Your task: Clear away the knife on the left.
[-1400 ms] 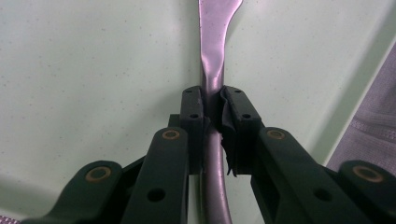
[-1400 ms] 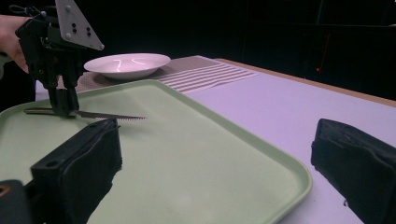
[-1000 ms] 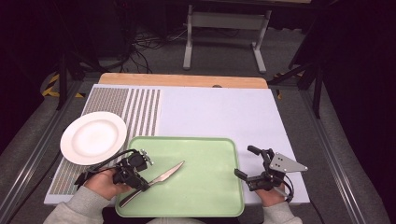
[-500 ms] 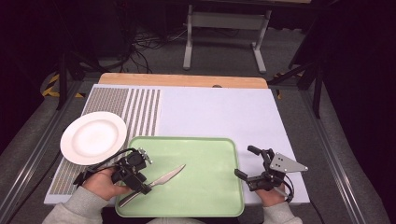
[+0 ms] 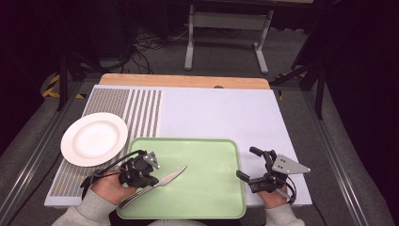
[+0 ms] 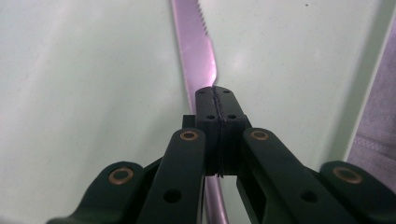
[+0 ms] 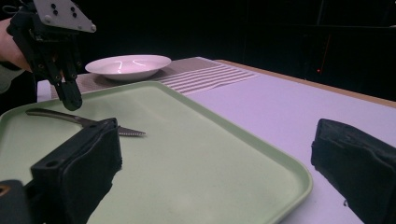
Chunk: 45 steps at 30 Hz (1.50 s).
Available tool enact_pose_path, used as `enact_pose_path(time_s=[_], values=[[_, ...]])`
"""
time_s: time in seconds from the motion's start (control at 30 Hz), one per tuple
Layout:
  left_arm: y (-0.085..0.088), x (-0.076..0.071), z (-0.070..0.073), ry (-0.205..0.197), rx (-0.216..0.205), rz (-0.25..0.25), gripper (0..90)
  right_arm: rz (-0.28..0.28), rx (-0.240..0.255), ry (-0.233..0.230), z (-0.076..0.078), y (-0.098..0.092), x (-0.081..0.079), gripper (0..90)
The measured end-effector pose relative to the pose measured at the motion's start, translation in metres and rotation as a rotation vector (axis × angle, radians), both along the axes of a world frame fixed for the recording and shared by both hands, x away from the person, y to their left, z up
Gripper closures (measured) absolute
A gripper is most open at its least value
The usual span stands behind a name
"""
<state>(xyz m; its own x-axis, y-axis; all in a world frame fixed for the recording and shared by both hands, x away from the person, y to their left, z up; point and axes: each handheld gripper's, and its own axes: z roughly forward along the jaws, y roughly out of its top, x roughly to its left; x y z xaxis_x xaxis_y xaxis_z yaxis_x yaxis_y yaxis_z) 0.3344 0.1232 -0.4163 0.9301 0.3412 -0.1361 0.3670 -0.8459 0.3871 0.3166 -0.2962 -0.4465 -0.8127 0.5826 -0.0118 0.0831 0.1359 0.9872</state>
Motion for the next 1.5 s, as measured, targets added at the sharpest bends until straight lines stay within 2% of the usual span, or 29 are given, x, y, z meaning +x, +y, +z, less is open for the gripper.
enact_pose_path(time_s=[0.2,0.23,0.53,0.7,1.03,1.37,1.5], values=[[-0.007,-0.004,-0.002,-0.045,0.008,-0.053,89.9,0.001,0.0,0.001,0.0,0.0,0.0,2.3],[-0.009,-0.006,-0.003,-0.06,0.018,-0.074,89.9,0.001,-0.001,-0.001,0.0,0.0,0.0,2.3],[-0.014,-0.006,-0.01,-0.045,0.04,-0.112,89.9,0.0,0.001,0.003,0.0,0.0,0.0,2.3],[-0.017,-0.005,-0.015,-0.049,0.082,-0.105,89.9,-0.002,-0.001,0.003,-0.001,0.0,0.0,2.3],[-0.016,-0.004,-0.015,-0.05,0.083,-0.094,90.0,0.0,-0.002,0.002,-0.001,0.0,0.0,2.3],[-0.005,0.003,-0.015,-0.041,0.089,-0.026,89.9,0.0,-0.002,0.0,0.0,0.0,0.0,2.3],[-0.002,0.005,-0.015,-0.047,0.092,-0.014,89.9,0.001,-0.001,0.0,0.0,0.001,0.0,2.3]])
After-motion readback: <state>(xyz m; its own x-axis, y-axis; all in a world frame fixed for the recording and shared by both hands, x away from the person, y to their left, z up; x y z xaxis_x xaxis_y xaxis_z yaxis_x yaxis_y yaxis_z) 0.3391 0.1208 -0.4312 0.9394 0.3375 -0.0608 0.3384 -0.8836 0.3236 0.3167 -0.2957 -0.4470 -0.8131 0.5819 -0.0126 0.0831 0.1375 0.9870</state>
